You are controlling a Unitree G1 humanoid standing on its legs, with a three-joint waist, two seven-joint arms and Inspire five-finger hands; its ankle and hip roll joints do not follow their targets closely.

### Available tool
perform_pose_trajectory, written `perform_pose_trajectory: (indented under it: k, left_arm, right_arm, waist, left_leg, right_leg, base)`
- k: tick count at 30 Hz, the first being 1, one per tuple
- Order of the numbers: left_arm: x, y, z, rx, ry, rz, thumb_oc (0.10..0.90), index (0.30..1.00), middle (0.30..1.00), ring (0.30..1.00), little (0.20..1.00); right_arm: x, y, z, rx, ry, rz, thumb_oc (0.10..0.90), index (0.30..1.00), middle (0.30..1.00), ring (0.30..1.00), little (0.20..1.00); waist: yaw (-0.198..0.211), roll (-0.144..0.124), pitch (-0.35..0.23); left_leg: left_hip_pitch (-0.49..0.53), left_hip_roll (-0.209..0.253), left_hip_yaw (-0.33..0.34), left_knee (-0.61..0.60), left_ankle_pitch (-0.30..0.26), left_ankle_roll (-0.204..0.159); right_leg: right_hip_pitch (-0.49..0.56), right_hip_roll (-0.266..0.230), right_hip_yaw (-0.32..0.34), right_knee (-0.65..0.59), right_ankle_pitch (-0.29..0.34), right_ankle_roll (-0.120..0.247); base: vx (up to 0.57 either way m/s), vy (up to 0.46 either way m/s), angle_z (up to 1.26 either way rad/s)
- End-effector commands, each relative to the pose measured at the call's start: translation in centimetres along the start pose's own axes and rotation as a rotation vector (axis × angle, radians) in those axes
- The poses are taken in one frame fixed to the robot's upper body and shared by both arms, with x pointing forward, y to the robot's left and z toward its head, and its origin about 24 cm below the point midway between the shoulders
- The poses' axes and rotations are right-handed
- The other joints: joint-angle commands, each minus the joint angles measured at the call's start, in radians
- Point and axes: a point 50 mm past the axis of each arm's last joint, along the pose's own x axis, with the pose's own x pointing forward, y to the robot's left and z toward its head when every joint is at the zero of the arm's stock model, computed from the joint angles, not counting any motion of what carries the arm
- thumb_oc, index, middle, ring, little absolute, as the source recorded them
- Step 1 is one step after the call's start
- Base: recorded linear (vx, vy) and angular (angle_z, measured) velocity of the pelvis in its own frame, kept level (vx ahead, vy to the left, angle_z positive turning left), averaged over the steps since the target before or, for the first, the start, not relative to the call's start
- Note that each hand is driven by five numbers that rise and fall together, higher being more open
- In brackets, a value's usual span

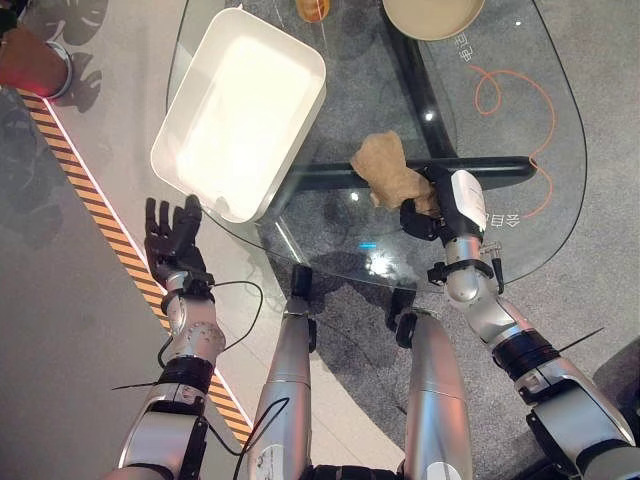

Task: Wipe the table with a cloth and put it in the basket.

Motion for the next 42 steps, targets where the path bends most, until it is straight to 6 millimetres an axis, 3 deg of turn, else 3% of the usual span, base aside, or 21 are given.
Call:
perform_pose_trajectory:
  k: [1, 5, 15, 23, 33, 42]
  left_arm:
    - [1.0, -1.7, 4.8, -0.036, -0.238, -0.162, 0.800, 0.900, 0.900, 0.900, 0.900]
    - [0.6, -3.7, 4.6, -0.078, -0.245, -0.267, 0.800, 0.900, 0.900, 0.900, 0.900]
    - [-0.6, -6.5, 4.1, -0.129, -0.234, -0.433, 0.800, 0.900, 0.900, 0.900, 0.900]
    - [-1.5, -9.4, 3.2, -0.176, -0.108, -0.635, 0.800, 0.900, 0.900, 0.900, 0.900]
    - [-2.6, -11.5, 1.3, -0.310, 0.086, -0.756, 0.800, 0.900, 0.900, 0.900, 0.900]
    - [-3.3, -12.6, 0.0, -0.337, 0.190, -0.796, 0.800, 0.900, 0.900, 0.900, 0.900]
  right_arm:
    - [1.1, -2.7, 7.2, 0.176, -0.360, -0.188, 0.100, 0.300, 0.300, 0.300, 0.200]
    - [0.9, -3.2, 8.3, 0.194, -0.416, -0.203, 0.100, 0.300, 0.300, 0.300, 0.200]
    - [0.5, -3.9, 9.9, 0.215, -0.499, -0.219, 0.100, 0.300, 0.300, 0.300, 0.200]
    - [0.0, -4.3, 11.7, 0.246, -0.592, -0.191, 0.100, 0.300, 0.300, 0.300, 0.200]
    - [-1.0, -4.4, 14.8, 0.293, -0.728, -0.124, 0.100, 0.300, 0.300, 0.300, 0.200]
    - [-1.2, -4.1, 16.0, 0.309, -0.771, -0.077, 0.100, 0.300, 0.300, 0.300, 0.200]
  waist:
    - [-0.028, -0.009, -0.024]
    - [-0.028, -0.008, -0.024]
    - [-0.026, -0.009, -0.024]
    - [-0.029, -0.011, -0.024]
    - [-0.033, -0.012, -0.024]
    - [-0.033, -0.014, -0.024]
  left_leg:
    - [0.018, -0.065, 0.126, 0.107, -0.125, 0.133]
    - [0.023, -0.065, 0.130, 0.106, -0.129, 0.133]
    - [0.036, -0.065, 0.132, 0.099, -0.130, 0.133]
    - [0.052, -0.064, 0.138, 0.090, -0.130, 0.131]
    - [0.054, -0.064, 0.142, 0.093, -0.132, 0.131]
    - [0.057, -0.063, 0.143, 0.093, -0.130, 0.130]
  right_leg:
    - [0.053, 0.068, 0.019, -0.087, 0.053, -0.003]
    - [0.061, 0.065, 0.019, -0.094, 0.055, -0.001]
    - [0.077, 0.063, 0.018, -0.105, 0.058, 0.003]
    - [0.097, 0.064, 0.018, -0.119, 0.062, 0.005]
    - [0.100, 0.065, 0.021, -0.124, 0.068, 0.008]
    - [0.105, 0.060, 0.018, -0.129, 0.072, 0.008]
  base:
    - [0.00, 0.000, 0.00]
    - [0.00, 0.000, 0.00]
    - [0.00, 0.000, 0.00]
    - [0.00, 0.000, 0.00]
    - [0.00, 0.000, 0.00]
    - [0.00, 0.000, 0.00]
